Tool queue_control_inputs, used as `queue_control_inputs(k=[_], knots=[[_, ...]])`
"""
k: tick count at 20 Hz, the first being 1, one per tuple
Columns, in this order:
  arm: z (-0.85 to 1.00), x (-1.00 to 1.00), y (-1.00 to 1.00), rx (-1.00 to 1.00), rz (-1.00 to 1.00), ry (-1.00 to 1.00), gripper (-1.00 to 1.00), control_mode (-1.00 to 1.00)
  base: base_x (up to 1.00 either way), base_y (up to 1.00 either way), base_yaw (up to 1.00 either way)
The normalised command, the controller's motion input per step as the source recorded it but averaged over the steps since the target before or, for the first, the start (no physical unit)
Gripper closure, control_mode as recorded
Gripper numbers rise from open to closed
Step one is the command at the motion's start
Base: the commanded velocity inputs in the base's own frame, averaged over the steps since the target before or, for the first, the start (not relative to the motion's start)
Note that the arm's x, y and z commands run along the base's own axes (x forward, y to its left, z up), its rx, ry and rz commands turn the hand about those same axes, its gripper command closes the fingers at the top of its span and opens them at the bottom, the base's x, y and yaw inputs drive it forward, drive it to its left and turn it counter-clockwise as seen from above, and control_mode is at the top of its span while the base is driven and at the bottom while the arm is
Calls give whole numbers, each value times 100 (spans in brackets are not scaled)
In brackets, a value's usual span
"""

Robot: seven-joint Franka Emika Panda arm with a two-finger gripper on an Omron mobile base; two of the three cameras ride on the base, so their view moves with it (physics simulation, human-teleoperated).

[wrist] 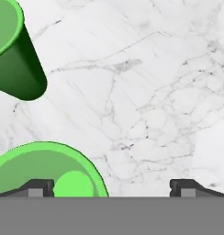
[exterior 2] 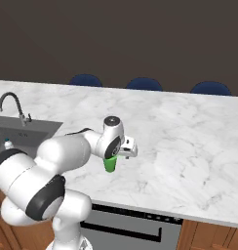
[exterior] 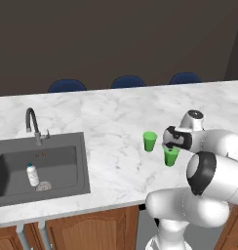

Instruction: Pick the cup and cup and place them in the sink. Then turn on the water.

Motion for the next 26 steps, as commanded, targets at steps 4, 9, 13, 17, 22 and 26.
queue_control_inputs(k=[4, 9, 13, 17, 22, 26], knots=[[-16, 17, -4, 0, 0, 0, -100, -100, 0, 0, 0], [-15, 8, -10, 0, 0, 0, 100, -100, 0, 0, 0], [-6, 0, -4, 0, 0, 0, 100, -100, 0, 0, 0], [0, 0, 0, 0, 0, 0, 100, -100, 0, 0, 0], [11, -11, 0, 0, 0, 0, 100, -100, 0, 0, 0], [54, -18, 0, 0, 0, -2, 100, -100, 0, 0, 0]])
